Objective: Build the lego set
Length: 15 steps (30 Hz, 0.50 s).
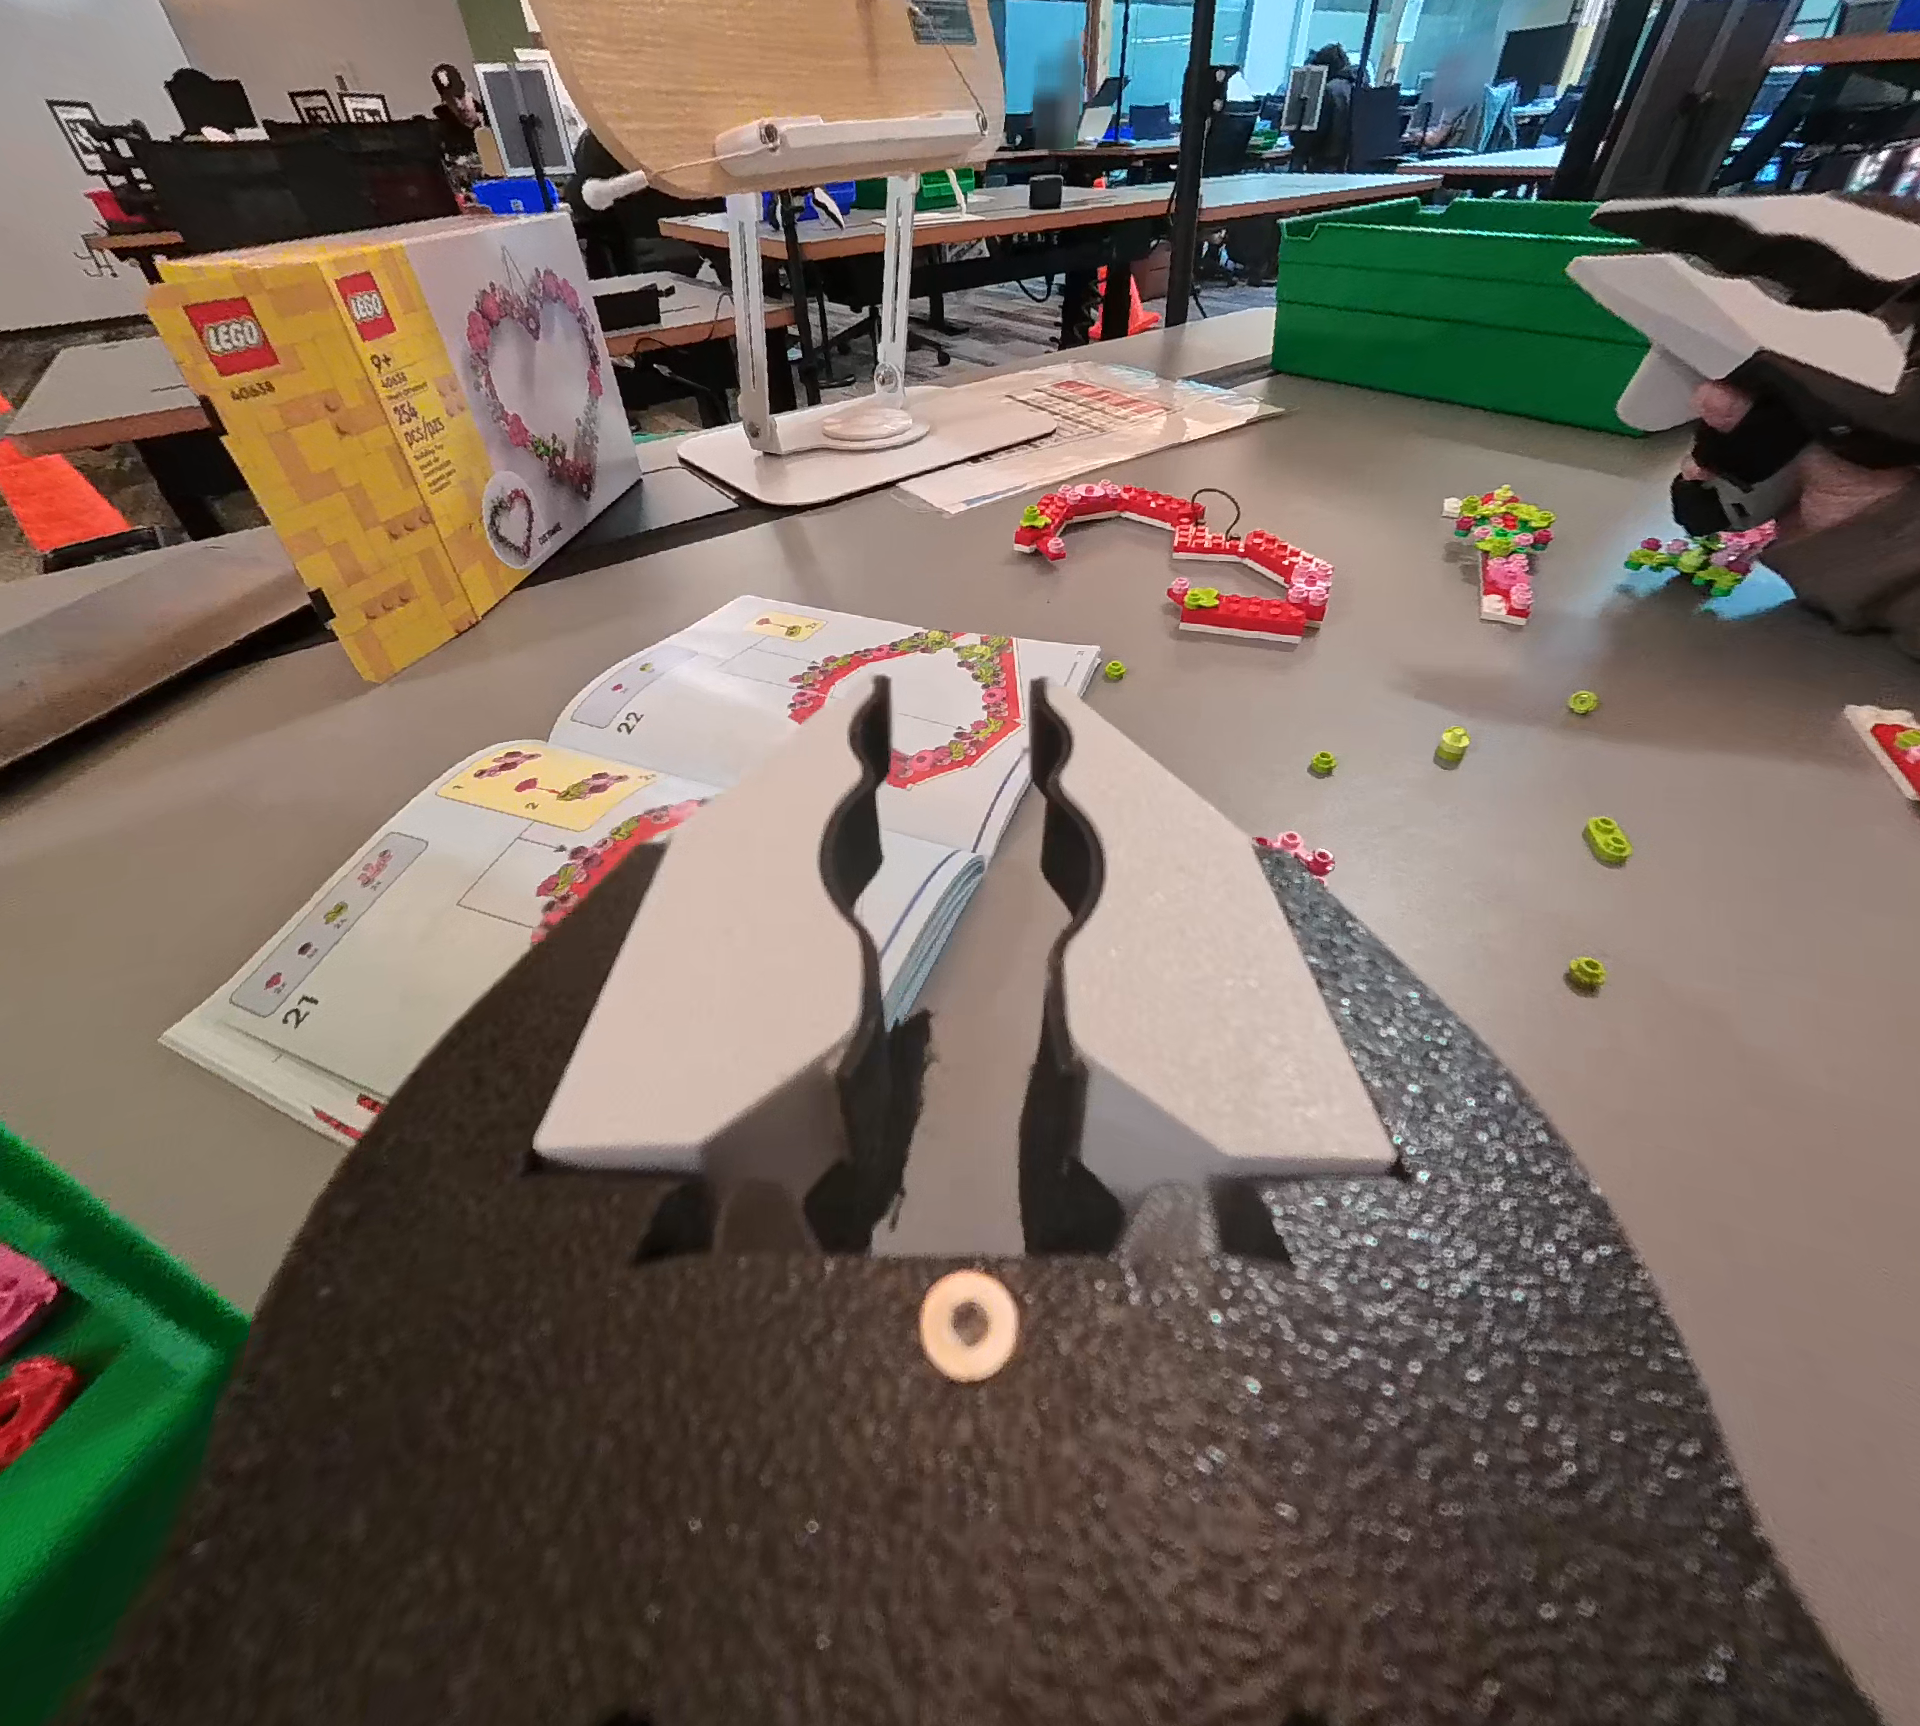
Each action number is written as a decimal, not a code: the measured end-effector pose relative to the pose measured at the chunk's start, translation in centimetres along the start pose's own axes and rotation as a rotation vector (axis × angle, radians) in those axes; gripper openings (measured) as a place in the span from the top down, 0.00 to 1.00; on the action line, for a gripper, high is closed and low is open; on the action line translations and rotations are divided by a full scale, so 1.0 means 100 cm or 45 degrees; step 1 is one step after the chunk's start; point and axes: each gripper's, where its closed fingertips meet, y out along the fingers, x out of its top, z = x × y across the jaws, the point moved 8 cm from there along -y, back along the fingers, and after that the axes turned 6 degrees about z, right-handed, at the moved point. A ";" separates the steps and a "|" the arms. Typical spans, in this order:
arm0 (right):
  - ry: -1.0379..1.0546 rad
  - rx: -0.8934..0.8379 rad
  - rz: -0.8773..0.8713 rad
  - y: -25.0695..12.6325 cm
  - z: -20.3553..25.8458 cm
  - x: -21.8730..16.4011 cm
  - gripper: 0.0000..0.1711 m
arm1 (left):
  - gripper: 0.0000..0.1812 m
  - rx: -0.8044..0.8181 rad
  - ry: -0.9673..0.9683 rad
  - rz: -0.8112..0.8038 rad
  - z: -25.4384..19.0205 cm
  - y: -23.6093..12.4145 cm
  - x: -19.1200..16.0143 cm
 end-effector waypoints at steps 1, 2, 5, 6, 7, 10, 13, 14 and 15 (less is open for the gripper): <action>-0.002 -0.003 0.003 0.000 0.000 0.000 0.90 | 0.87 0.006 0.003 -0.011 0.000 -0.001 0.001; -0.005 -0.008 0.009 0.000 0.000 -0.001 0.90 | 0.87 0.013 0.008 -0.025 0.000 -0.002 0.003; -0.015 -0.027 0.025 0.001 -0.001 -0.002 0.89 | 0.86 0.063 0.044 -0.092 0.002 -0.009 0.010; -0.018 -0.034 0.032 0.001 -0.001 -0.003 0.90 | 0.86 0.087 0.050 -0.136 0.003 -0.014 0.014; -0.023 -0.042 0.039 0.001 -0.002 -0.003 0.90 | 0.86 0.104 0.038 -0.191 0.005 -0.021 0.019; -0.034 -0.073 0.061 0.001 -0.004 -0.004 0.90 | 0.83 0.189 -0.053 -0.349 0.019 -0.049 0.039; -0.013 -0.118 0.080 0.000 -0.008 -0.006 0.90 | 0.78 0.438 -0.085 -0.453 0.047 -0.086 0.060; 0.003 -0.136 0.089 0.000 -0.010 -0.007 0.90 | 0.78 0.512 -0.090 -0.429 0.058 -0.097 0.067; 0.022 -0.154 0.098 0.000 -0.012 -0.008 0.90 | 0.76 0.576 -0.106 -0.405 0.069 -0.107 0.074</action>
